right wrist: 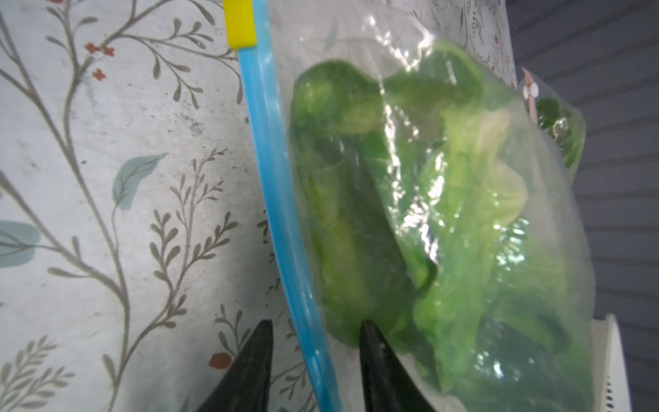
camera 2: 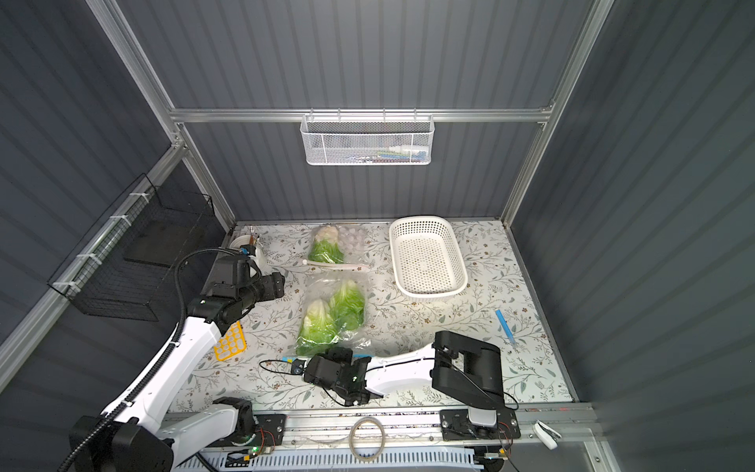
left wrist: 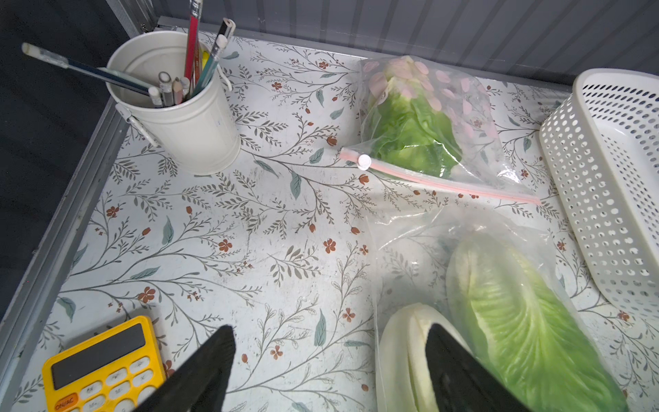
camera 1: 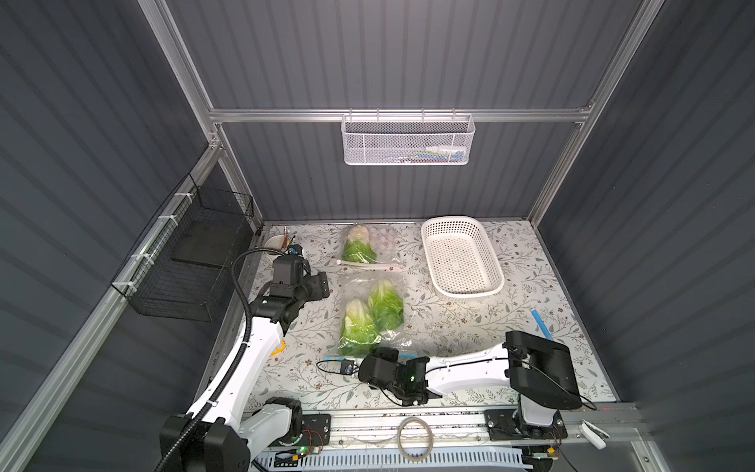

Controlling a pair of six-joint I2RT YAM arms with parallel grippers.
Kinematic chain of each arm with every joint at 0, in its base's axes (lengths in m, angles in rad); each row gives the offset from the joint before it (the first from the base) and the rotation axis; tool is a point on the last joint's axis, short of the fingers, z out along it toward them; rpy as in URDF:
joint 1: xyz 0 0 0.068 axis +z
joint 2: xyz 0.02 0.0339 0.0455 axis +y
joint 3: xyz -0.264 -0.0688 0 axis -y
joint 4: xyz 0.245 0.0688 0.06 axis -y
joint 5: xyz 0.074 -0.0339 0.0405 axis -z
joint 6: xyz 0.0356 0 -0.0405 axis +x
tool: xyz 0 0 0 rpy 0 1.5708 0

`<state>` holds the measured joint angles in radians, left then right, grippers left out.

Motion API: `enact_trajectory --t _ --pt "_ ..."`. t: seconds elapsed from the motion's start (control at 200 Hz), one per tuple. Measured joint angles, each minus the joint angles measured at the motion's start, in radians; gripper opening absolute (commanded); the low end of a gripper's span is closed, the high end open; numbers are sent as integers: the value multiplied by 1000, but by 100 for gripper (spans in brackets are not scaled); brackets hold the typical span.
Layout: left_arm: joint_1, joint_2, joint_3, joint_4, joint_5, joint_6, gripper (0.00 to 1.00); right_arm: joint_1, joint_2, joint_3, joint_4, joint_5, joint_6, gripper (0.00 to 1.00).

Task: Open the zip-top bag and take out the chinese cabbages
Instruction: Adjust the zipper food storage bag at the center of the board.

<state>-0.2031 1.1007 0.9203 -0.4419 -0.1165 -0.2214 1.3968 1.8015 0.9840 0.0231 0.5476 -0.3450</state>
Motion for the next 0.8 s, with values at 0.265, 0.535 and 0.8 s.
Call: enact_trajectory --t 0.265,0.535,0.8 --pt "0 0 0 0 0 0 86 -1 2 -2 16 2 5 0" --pt "0 1 0 0 0 0 85 -19 -65 -37 13 -38 28 0" --pt "0 0 0 1 19 0 79 -138 -255 -55 -26 -145 87 0"
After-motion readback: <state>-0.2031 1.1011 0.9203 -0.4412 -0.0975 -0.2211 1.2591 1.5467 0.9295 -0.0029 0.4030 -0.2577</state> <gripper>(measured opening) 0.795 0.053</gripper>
